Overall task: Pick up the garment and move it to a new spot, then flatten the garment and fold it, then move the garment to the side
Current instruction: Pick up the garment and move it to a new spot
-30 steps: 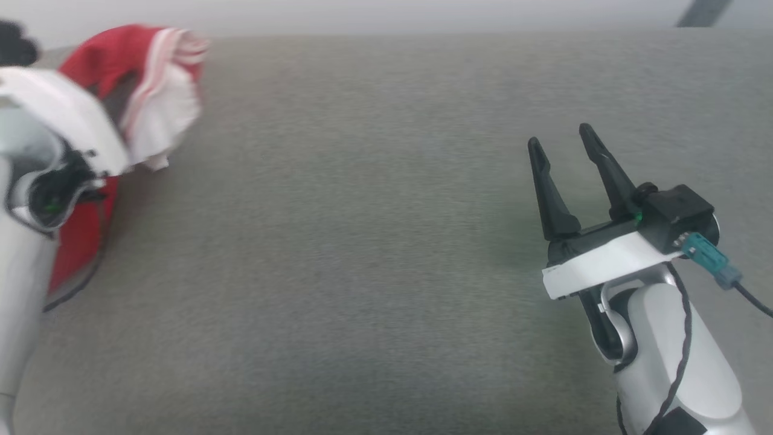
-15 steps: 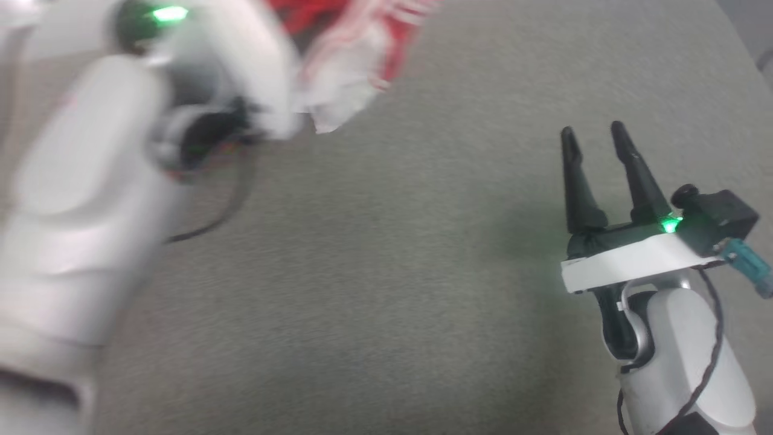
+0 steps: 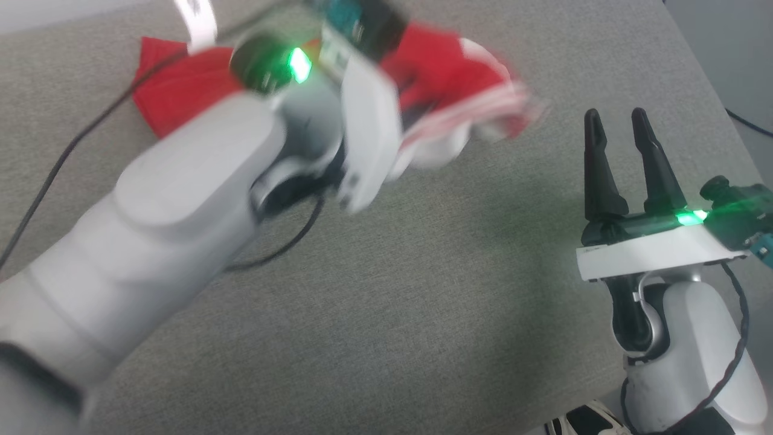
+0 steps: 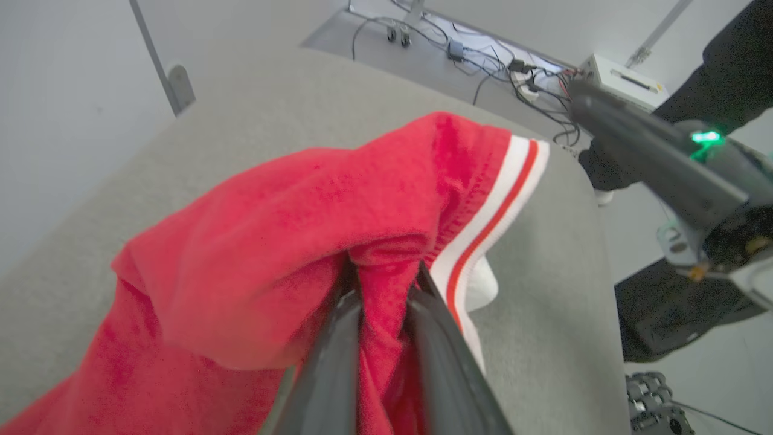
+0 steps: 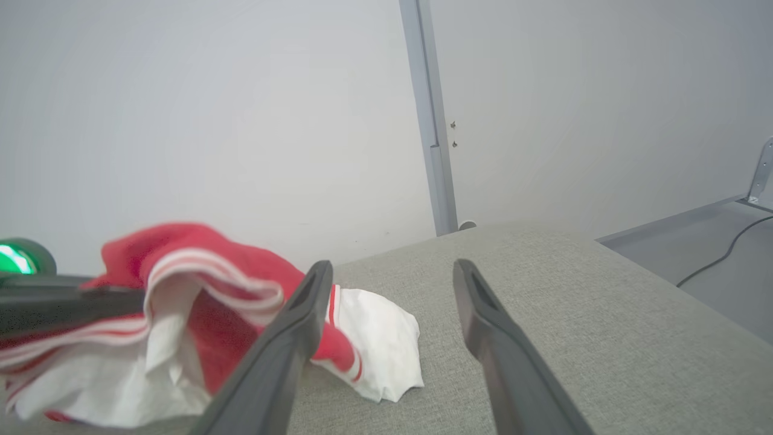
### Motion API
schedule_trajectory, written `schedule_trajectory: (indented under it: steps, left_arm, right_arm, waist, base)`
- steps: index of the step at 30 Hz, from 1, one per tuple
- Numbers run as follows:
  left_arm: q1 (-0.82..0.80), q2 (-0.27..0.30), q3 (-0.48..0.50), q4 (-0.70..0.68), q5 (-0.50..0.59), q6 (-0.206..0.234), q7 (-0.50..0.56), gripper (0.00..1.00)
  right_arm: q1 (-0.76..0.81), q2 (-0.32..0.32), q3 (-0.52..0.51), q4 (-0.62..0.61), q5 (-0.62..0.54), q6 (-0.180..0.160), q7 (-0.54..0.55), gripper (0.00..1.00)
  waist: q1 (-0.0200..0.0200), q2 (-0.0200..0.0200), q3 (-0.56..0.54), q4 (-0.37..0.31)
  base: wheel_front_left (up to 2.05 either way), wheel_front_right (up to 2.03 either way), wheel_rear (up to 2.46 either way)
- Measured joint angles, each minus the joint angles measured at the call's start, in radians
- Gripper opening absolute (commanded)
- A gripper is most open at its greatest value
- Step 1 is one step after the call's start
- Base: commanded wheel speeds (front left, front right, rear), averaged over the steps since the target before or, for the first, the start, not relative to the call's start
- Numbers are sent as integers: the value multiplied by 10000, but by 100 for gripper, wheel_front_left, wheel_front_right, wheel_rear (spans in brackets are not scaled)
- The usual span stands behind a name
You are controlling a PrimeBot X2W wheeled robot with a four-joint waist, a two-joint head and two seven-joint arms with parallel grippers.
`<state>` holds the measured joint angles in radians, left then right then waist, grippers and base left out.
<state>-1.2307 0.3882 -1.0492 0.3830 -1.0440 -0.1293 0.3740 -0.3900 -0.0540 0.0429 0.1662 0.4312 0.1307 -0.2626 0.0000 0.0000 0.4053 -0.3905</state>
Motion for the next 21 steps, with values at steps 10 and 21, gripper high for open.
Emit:
schedule_trajectory:
  steps: [10, 21]
  left_arm:
    - [31, 2963, -2265, -1699, 1166, 0, 2731, 0]
    - [588, 3764, -2119, -3074, 2905, -29, 3917, 0]
  right_arm:
    - [192, 6, 2, 40, 182, 0, 0, 100]
    - [-75, 12, 378, 6, 616, 0, 2, 100]
  waist:
    - [0, 0, 148, -14]
    - [0, 0, 796, -338]
  base:
    - [0, 0, 0]
    - [0, 0, 0]
